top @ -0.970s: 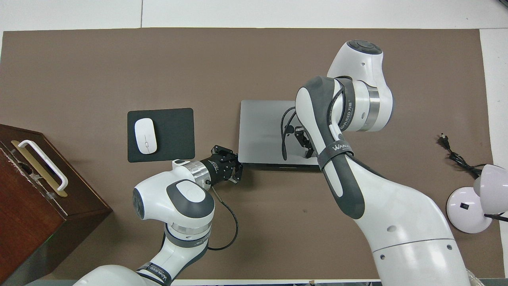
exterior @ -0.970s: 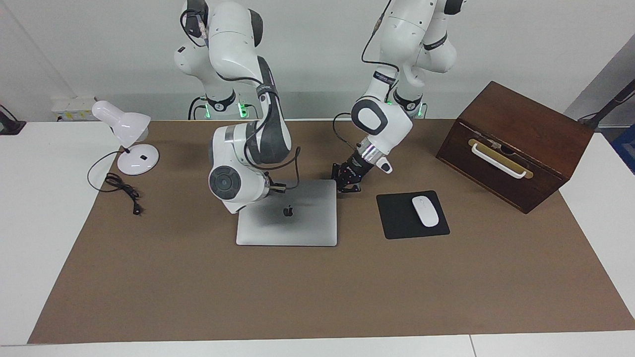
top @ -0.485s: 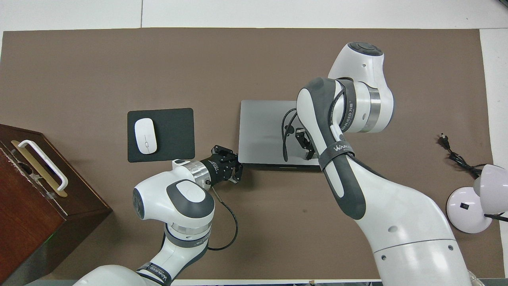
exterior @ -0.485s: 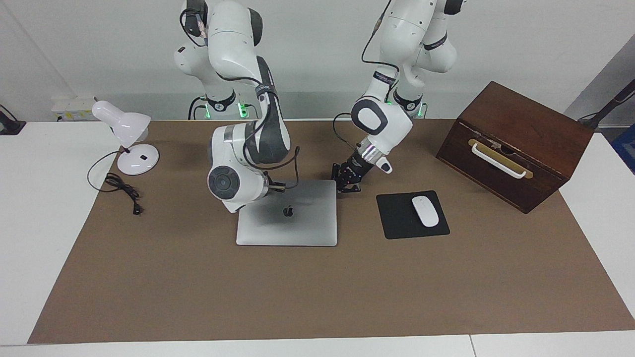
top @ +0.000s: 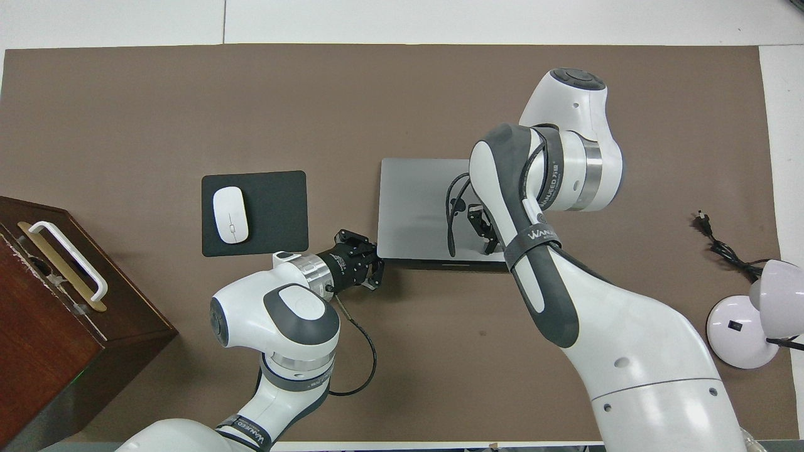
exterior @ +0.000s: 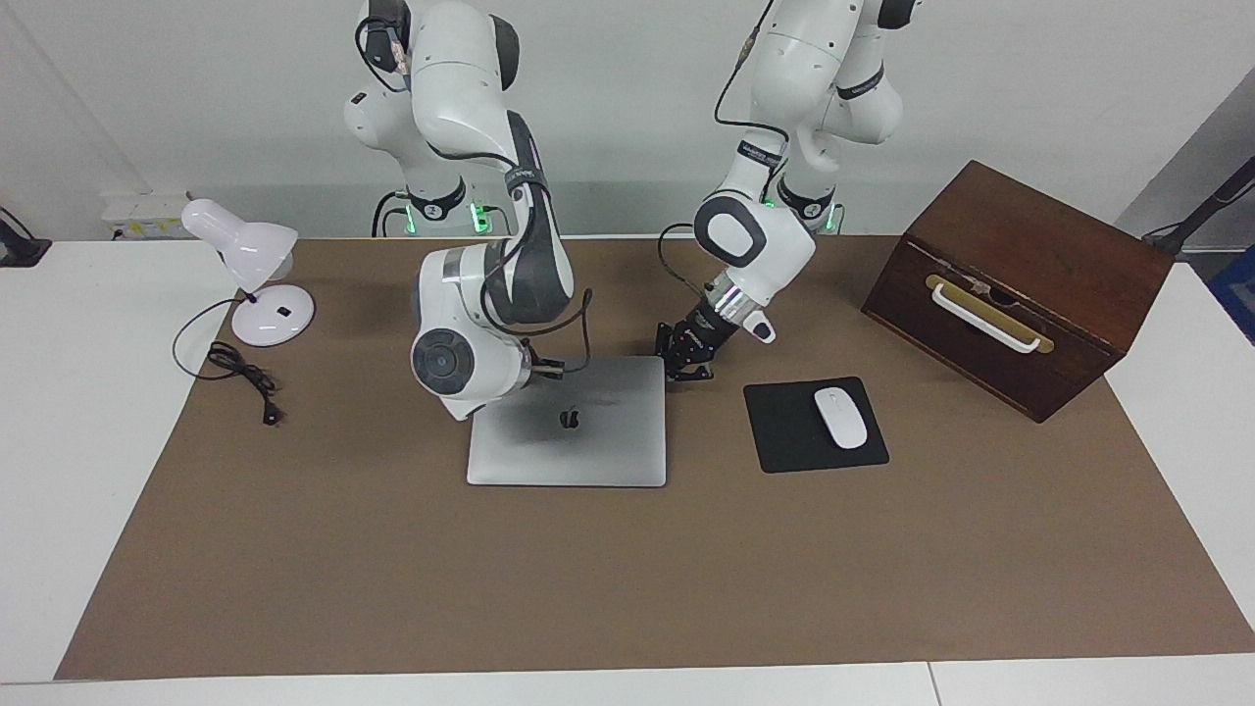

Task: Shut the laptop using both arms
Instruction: 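Press the lowered screen flat onto the keyboard with the right gripper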

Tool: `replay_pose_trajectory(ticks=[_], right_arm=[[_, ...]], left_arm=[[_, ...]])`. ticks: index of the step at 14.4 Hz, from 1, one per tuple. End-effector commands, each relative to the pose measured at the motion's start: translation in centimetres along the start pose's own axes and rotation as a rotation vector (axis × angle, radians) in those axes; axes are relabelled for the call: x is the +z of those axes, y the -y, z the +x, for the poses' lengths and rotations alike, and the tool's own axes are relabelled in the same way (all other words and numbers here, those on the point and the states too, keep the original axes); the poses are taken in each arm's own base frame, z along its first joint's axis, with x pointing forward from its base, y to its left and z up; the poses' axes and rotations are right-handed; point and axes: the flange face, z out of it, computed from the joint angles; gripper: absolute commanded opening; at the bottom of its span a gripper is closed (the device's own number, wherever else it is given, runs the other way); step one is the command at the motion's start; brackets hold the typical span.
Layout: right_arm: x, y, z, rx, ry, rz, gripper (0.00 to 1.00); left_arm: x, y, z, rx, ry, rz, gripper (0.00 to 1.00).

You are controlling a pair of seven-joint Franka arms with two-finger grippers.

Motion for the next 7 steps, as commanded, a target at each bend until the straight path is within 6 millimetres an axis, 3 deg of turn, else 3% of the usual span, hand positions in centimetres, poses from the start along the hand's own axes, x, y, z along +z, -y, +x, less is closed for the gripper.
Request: replay_pose_trajectory(ticks=[1, 7], right_arm=[[0.27, -0.71, -1.01, -0.017, 0.018, -0.009, 0.00], [0.82, -0.99, -0.92, -0.020, 0.022, -0.015, 0.00]], left_arm=[[0.91, -1.27, 5.12, -0.013, -0.101, -0.027, 0.00], [0.94, -1.21, 5.10, -0.012, -0.101, -0.026, 0.00]])
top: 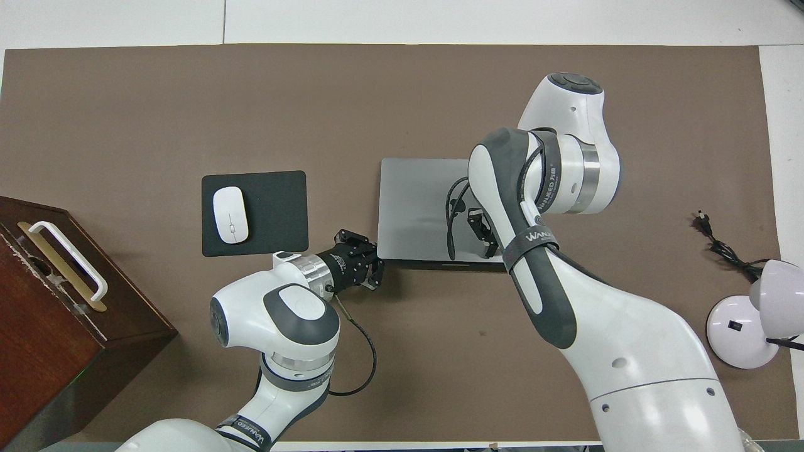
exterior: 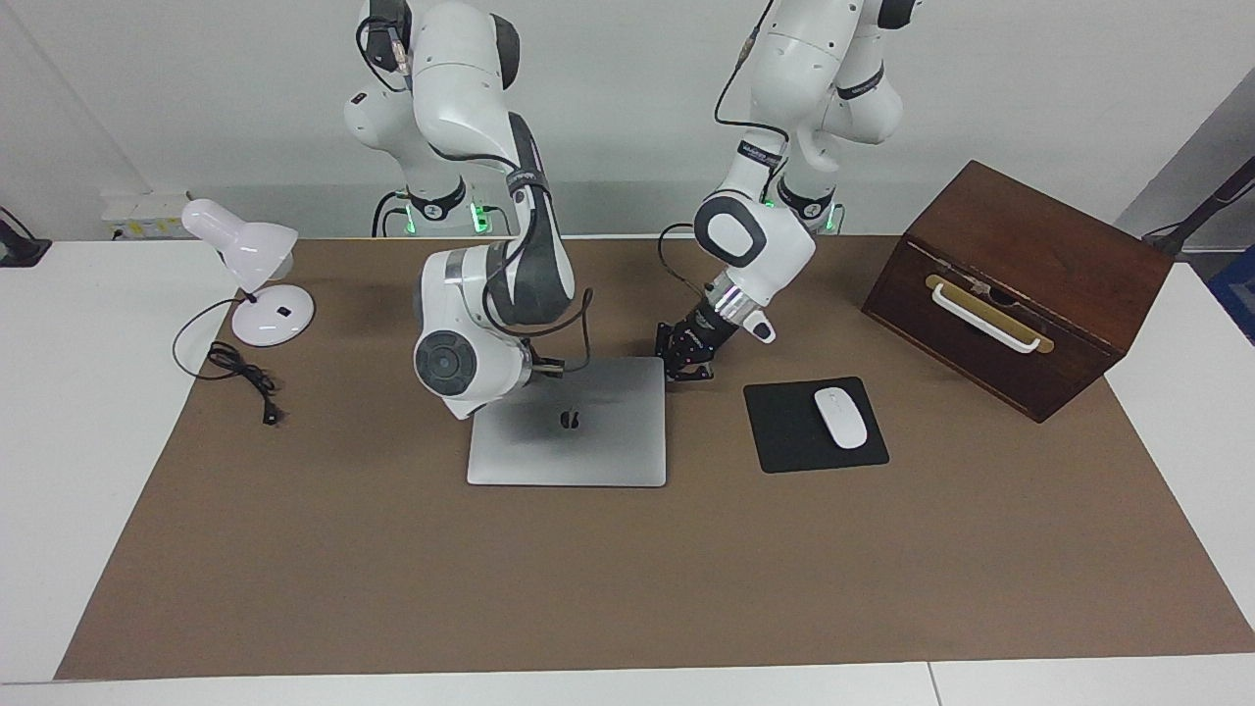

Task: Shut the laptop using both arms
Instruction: 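Press the lowered screen flat onto the keyboard with the right gripper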

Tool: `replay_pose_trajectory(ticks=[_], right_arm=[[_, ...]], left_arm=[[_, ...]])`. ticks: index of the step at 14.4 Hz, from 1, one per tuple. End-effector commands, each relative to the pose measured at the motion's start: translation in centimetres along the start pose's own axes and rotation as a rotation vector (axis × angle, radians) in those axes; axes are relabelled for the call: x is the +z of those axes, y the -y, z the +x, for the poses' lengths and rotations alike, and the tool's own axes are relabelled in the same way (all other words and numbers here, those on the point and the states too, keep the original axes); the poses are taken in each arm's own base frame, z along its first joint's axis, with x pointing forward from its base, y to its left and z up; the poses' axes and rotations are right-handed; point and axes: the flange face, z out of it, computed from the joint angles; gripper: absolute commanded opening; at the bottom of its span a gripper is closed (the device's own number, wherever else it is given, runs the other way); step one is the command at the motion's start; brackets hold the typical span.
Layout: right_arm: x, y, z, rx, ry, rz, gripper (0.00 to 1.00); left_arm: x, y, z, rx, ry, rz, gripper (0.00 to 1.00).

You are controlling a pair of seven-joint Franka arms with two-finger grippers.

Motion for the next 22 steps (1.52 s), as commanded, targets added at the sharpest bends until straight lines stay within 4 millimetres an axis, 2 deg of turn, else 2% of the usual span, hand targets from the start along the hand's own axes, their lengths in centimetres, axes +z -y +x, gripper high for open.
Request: replay_pose_trajectory(ticks=[1, 14, 19, 22], right_arm=[[0.2, -0.8, -0.8, -0.021, 0.010, -0.008, 0.00], [-0.3, -0.7, -0.8, -0.023, -0.002, -0.003, 0.00], [-0.7, -1.4, -0.7, -0.016, 0.005, 0.001, 0.00], [-2.1, -1.6, -1.1, -0.020, -0.008, 0.013, 0.00]], left_arm=[[1.0, -1.3, 5.2, -0.014, -0.102, -0.026, 0.00], [1.0, -1.2, 4.9, -0.015, -0.091, -0.017, 0.00], [1.0, -1.4, 4.8, -0.015, -0.089, -0.020, 0.00], [0.9, -1.7, 4.8, -0.022, -0.079, -0.014, 0.00]])
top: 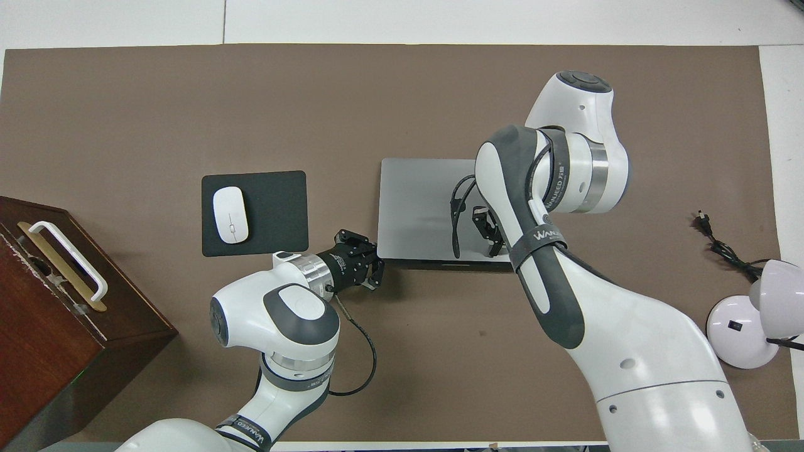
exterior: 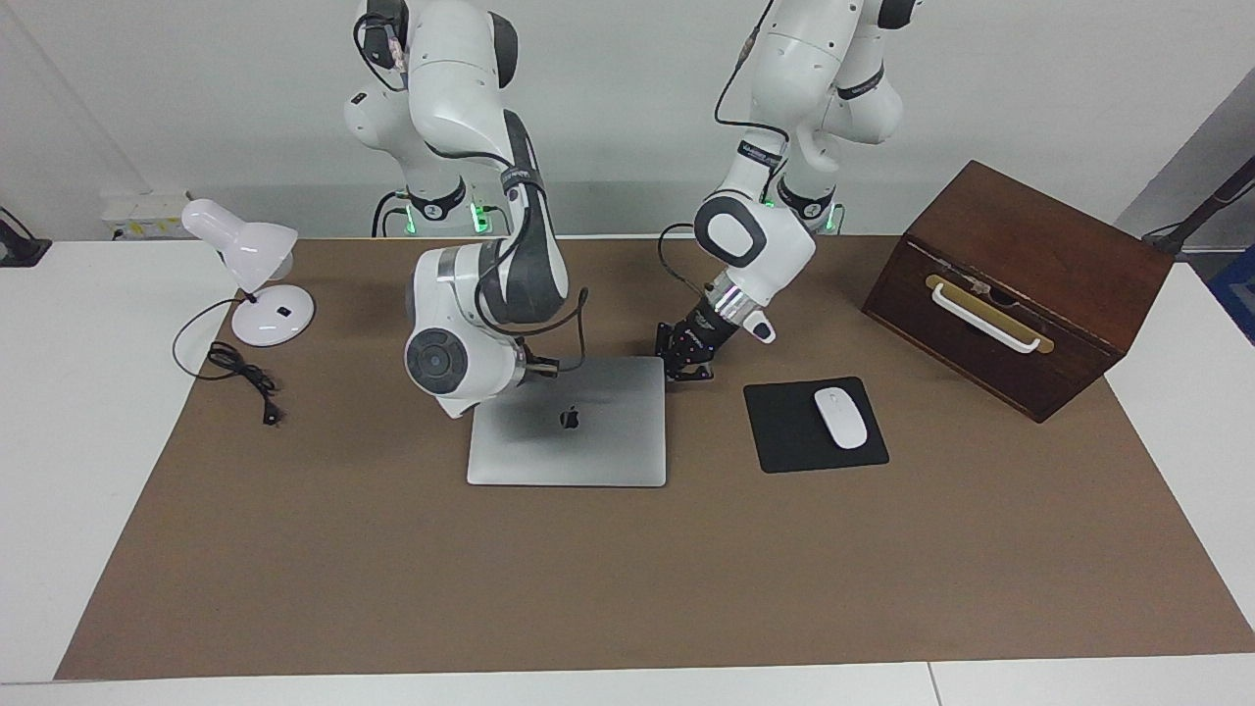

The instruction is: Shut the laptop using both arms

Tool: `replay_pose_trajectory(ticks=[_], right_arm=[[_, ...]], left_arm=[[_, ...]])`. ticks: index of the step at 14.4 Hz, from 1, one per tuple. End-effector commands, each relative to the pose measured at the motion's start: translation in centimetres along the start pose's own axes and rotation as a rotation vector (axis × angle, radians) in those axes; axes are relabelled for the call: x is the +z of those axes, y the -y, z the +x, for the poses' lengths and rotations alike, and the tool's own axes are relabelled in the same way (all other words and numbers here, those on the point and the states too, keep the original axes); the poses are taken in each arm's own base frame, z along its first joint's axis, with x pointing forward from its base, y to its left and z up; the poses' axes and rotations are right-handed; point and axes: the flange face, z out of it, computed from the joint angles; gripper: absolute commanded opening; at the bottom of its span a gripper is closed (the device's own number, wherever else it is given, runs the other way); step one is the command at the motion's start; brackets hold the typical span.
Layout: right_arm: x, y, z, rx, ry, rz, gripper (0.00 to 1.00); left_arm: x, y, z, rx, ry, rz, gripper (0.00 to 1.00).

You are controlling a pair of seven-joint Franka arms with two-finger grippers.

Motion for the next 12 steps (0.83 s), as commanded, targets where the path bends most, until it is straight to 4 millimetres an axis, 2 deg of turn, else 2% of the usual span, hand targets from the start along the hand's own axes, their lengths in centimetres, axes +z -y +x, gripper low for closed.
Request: replay_pose_trajectory(ticks=[1, 4, 8, 11, 12], right_arm=[[-1.7, -1.0, -1.2, -0.030, 0.003, 0.007, 0.00], [-3.4, -2.2, -1.4, -0.029, 0.001, 0.019, 0.00], [-9.4, -4.7, -3.2, -0.042, -0.059, 0.059, 0.00], [-16.1, -8.1, -5.6, -0.045, -0.153, 0.058, 0.00], [-18.0, -8.6, -6.5, -0.057, -0.185, 0.053, 0.00]], left_arm=[[0.6, -2.2, 4.9, -0.033, -0.070, -0.014, 0.00], [0.3, -2.8, 4.7, -0.042, -0.054, -0.013, 0.00], [-0.3, -4.1, 4.5, -0.063, -0.023, -0.011, 0.00], [-1.3, -5.2, 4.0, -0.074, 0.000, -0.030, 0.00], [-1.6, -5.9, 3.6, -0.082, 0.018, -0.033, 0.00]])
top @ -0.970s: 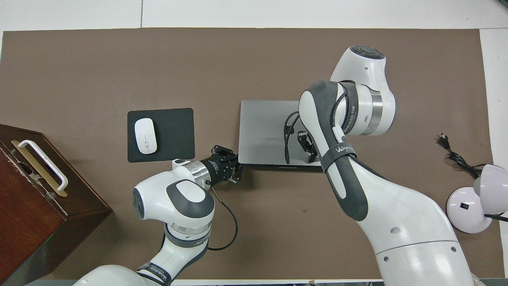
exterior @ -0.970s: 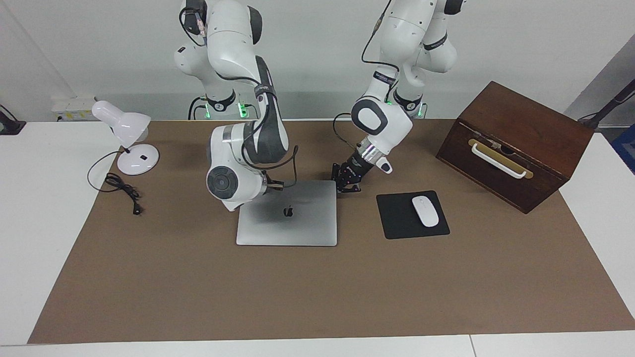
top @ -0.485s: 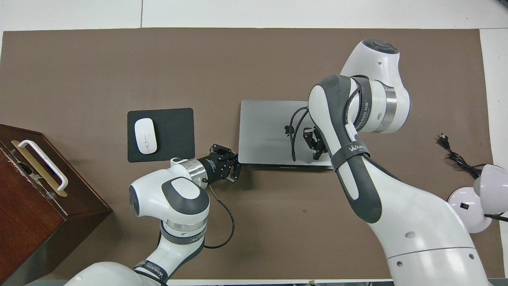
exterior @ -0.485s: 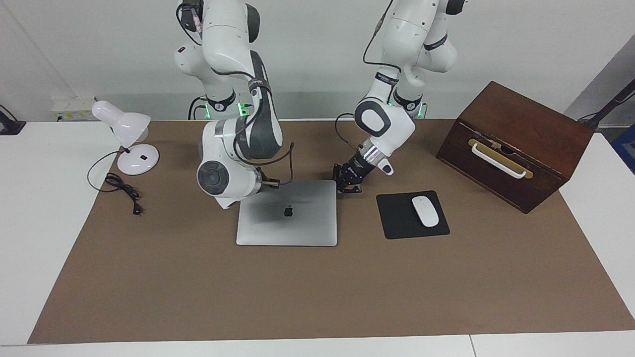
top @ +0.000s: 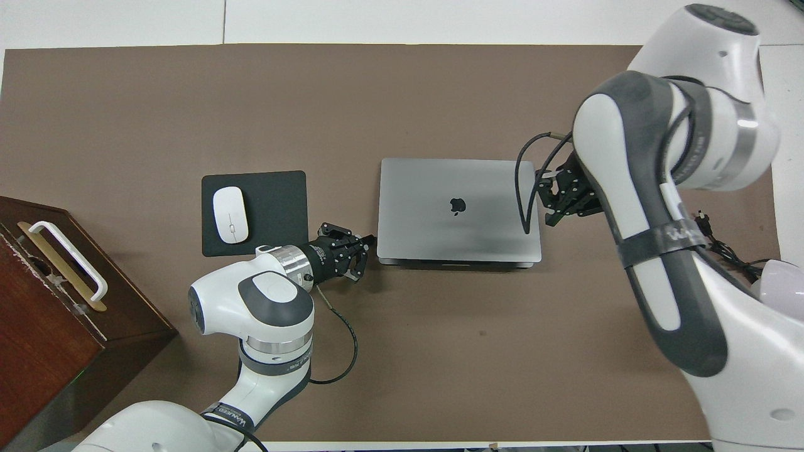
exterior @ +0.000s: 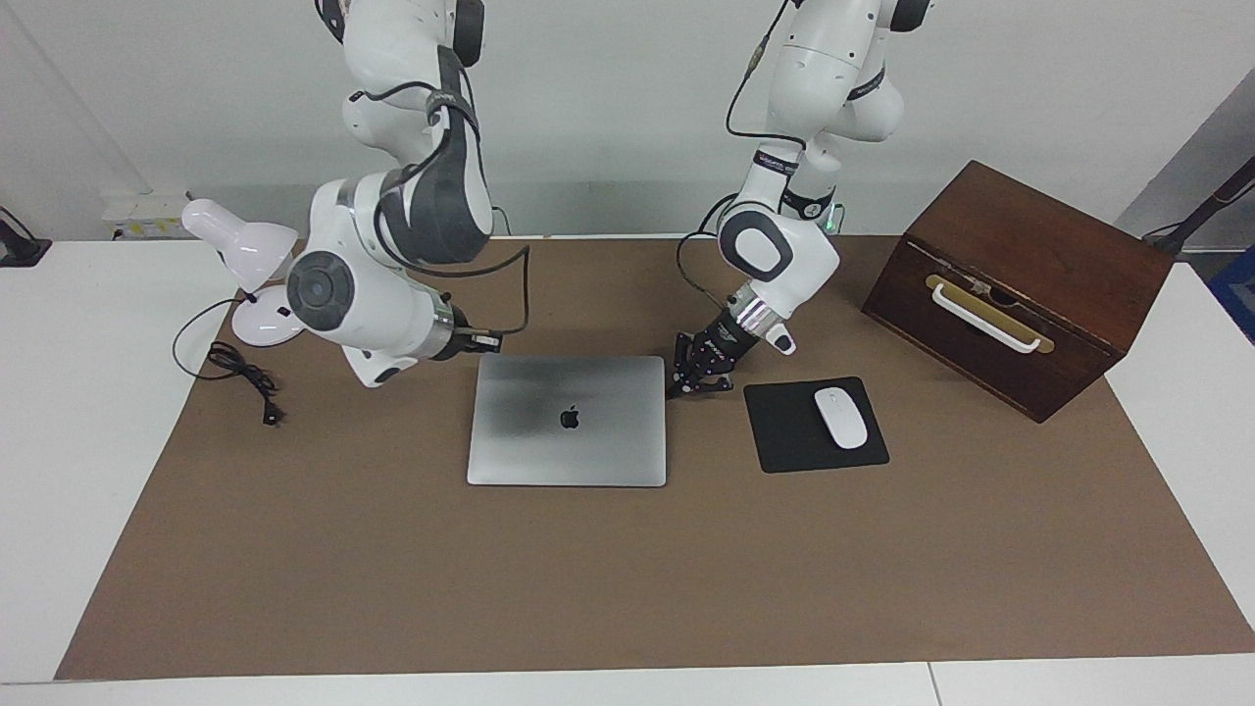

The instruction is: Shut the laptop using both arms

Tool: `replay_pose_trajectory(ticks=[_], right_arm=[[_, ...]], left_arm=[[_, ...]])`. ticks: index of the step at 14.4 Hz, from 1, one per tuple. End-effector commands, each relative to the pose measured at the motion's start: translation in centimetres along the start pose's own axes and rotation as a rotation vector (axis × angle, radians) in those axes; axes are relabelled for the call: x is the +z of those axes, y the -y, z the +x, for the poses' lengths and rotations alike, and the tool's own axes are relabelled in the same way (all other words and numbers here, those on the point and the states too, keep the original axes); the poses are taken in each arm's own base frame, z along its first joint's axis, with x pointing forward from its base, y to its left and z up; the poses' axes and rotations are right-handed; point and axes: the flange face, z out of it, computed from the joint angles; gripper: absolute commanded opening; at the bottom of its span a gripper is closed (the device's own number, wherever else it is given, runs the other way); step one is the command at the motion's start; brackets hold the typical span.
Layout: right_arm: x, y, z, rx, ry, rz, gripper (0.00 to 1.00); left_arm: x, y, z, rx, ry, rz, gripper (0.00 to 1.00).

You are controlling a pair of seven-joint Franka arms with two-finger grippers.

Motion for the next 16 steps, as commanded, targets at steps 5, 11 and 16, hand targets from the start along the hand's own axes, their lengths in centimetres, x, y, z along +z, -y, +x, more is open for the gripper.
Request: replay_pose_trajectory(ticks=[5, 11, 16], right_arm=[[-12.6, -5.7, -4.5, -0.082, -0.217, -0.062, 0.00], [-18.9, -12.0, -6.2, -0.197, -0.382, -0.159, 0.08], [-21.4, -13.7, -7.6, -0.239, -0.483, -0.146, 1.00]], left_arm=[[-3.7, -5.8, -1.2, -0.028, 0.072, -0.092, 0.00], [-7.4, -9.4, -7.0, 0.212, 0.054, -0.199, 0.00], [-10.1, -12.9, -11.0, 0.541, -0.050, -0.291, 0.00]])
